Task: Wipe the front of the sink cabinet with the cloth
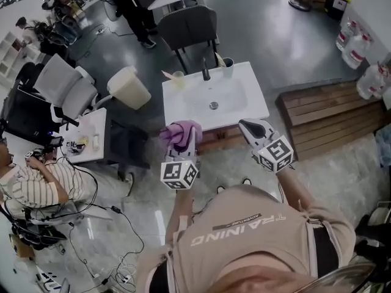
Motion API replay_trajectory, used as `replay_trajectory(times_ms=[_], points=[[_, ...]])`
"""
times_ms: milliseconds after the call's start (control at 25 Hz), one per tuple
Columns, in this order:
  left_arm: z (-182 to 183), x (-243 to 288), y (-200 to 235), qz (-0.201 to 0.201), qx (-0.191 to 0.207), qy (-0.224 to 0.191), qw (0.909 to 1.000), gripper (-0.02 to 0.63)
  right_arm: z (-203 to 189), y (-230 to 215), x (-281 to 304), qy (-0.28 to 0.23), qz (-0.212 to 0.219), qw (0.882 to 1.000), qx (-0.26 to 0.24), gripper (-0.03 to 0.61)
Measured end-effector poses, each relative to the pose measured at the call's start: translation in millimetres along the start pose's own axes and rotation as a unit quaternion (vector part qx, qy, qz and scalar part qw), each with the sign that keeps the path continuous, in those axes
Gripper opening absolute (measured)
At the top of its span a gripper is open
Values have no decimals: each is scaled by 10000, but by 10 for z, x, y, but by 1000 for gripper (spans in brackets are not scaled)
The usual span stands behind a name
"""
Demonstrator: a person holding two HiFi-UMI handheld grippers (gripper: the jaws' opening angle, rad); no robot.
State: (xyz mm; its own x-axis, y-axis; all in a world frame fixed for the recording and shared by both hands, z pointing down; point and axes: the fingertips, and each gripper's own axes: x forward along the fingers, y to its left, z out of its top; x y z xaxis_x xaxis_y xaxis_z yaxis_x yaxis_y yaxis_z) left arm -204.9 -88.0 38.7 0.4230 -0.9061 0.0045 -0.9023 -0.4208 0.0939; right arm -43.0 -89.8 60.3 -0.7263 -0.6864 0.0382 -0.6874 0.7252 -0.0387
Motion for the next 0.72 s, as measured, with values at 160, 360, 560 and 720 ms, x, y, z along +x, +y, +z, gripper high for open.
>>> replay_trajectory(times_ms=[160, 360, 560, 720], points=[[-4, 34, -9, -41, -5, 16, 10000, 51, -14, 18, -8, 23, 1, 10000, -9, 12], [-20, 51, -16, -95, 60, 24, 9999, 51, -74, 41, 0, 34, 35, 10000, -15, 12], [-25, -6, 3, -96, 131, 71, 9998, 51, -108, 90, 31, -8, 3, 10000, -33, 12], [-57, -46, -16, -127, 126, 127, 9998, 51, -103, 109, 41, -37, -2, 10000, -4, 12]])
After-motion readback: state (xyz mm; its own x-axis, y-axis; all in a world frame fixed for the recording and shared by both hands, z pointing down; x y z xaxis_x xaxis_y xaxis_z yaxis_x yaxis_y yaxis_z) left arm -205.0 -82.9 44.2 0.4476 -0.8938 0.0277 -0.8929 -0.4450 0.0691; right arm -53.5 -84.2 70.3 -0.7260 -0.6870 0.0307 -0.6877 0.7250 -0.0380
